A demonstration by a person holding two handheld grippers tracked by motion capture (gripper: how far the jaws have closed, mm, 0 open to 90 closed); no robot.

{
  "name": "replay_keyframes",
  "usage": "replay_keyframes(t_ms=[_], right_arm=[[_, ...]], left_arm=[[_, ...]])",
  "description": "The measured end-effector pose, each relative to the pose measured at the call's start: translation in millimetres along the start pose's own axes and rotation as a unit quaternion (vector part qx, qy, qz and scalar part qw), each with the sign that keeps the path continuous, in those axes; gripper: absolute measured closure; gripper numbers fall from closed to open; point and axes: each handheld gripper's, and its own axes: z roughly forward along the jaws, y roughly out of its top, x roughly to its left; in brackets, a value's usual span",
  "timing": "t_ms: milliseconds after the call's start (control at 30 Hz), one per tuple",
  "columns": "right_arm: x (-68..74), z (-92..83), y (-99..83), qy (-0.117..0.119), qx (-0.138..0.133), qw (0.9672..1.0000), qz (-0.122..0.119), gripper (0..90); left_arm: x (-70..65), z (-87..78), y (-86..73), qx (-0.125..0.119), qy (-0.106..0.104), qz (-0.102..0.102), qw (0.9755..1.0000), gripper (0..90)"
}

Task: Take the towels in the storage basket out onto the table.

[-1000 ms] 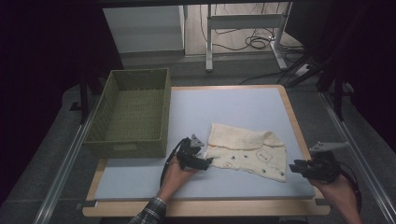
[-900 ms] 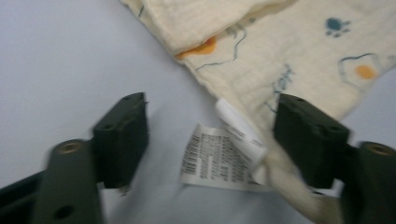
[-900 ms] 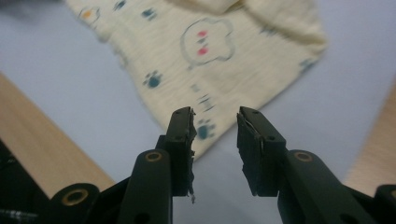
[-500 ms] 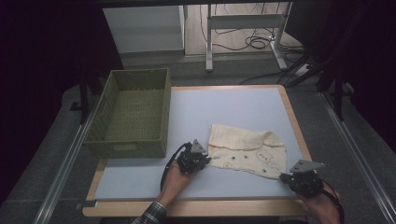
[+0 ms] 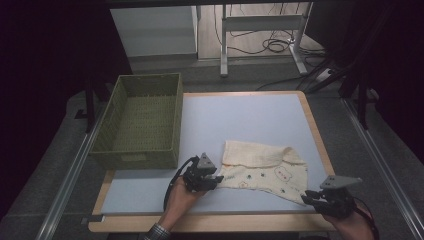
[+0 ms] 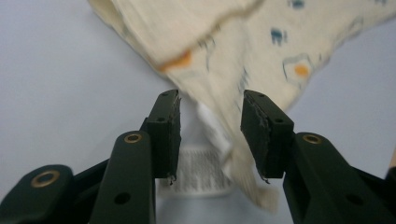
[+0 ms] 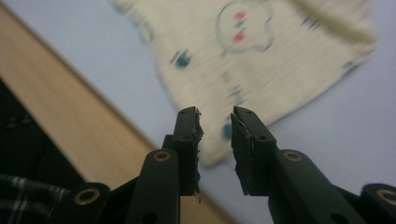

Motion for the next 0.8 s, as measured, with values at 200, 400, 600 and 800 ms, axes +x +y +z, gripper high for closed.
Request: replay_keyframes(t_ms=[200,400,600,800], right_arm=[[-26.9,27.0,39.6,-0.015,-0.017,0.9997,0.003,71.8],[-44.0,48.4,66.1,-0.019,-0.024,0.9995,0.006,71.7],[-61.2,78.5,78.9,-0.027,-0.008,0.9996,0.007,64.6],[-67.0,90.7,73.7,-0.046,0.004,0.9989,-0.006,78.0]], left_arm=[[12.5,15.7,25.7,-0.003,0.000,0.012,0.9999,56.1],[17.8,37.9,36.5,0.002,0.006,0.026,0.9996,48.7],[27.3,53.0,33.3,0.016,0.009,0.012,0.9998,48.9],[30.8,57.5,29.5,0.017,0.003,0.000,0.9998,73.0]])
